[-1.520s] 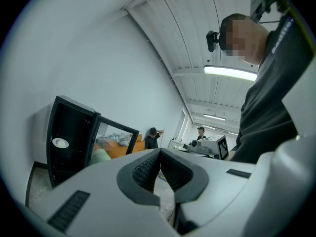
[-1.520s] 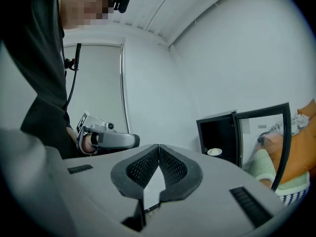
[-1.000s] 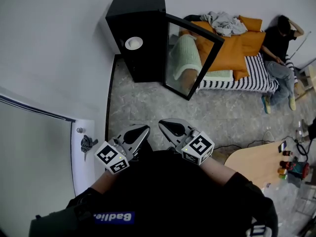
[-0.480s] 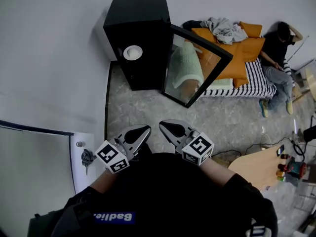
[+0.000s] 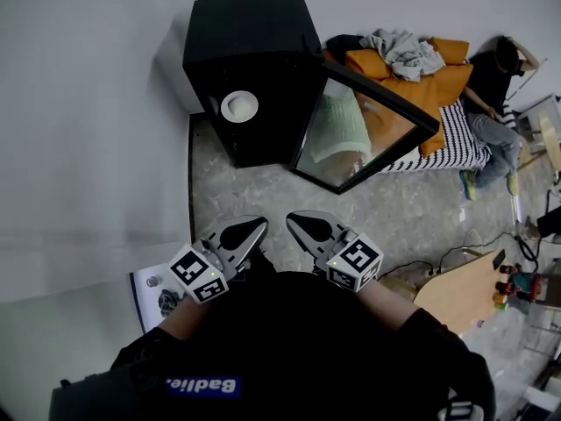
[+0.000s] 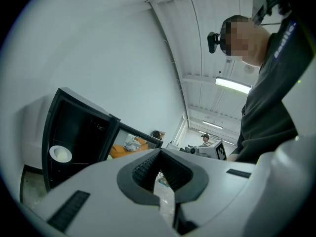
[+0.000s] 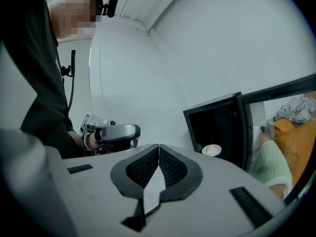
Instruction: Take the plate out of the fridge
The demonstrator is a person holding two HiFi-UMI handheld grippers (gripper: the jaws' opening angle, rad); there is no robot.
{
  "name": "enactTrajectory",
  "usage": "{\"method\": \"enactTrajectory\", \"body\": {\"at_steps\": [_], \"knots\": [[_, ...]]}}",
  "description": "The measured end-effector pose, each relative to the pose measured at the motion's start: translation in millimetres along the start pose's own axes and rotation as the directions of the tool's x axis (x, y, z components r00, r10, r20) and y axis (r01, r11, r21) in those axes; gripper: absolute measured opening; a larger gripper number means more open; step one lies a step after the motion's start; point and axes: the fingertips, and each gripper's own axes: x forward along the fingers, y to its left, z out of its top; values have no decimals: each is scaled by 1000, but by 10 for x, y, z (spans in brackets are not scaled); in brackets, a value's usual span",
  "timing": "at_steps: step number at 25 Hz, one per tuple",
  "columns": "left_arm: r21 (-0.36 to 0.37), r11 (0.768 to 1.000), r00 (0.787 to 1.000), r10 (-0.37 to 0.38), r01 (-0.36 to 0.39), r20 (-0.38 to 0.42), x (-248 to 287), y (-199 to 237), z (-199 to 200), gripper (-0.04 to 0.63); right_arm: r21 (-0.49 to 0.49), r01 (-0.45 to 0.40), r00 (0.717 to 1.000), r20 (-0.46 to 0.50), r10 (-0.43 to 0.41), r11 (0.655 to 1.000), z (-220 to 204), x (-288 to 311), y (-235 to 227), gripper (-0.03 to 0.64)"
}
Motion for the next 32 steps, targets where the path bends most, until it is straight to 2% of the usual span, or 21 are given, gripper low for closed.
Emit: {"method": "enactTrajectory", "body": {"at_steps": [10,17,25,32], "knots": [[-11,997,997,-71,70,-27,-169,758,325,8,33,114,993,0,-114,993,213,710,-281,9],[-26,997,996,-79,78,-40,-90,1036,424,8,51,143,990,5,-143,988,340,895,-498,9],[-20,998,998,-52,52,-37,249,1158,446,8,55,110,994,4,-111,992,380,920,-841,9],[-5,999,998,44,-44,-33,641,1312,543,8,41,47,999,-20,-46,998,510,896,-1296,11]]}}
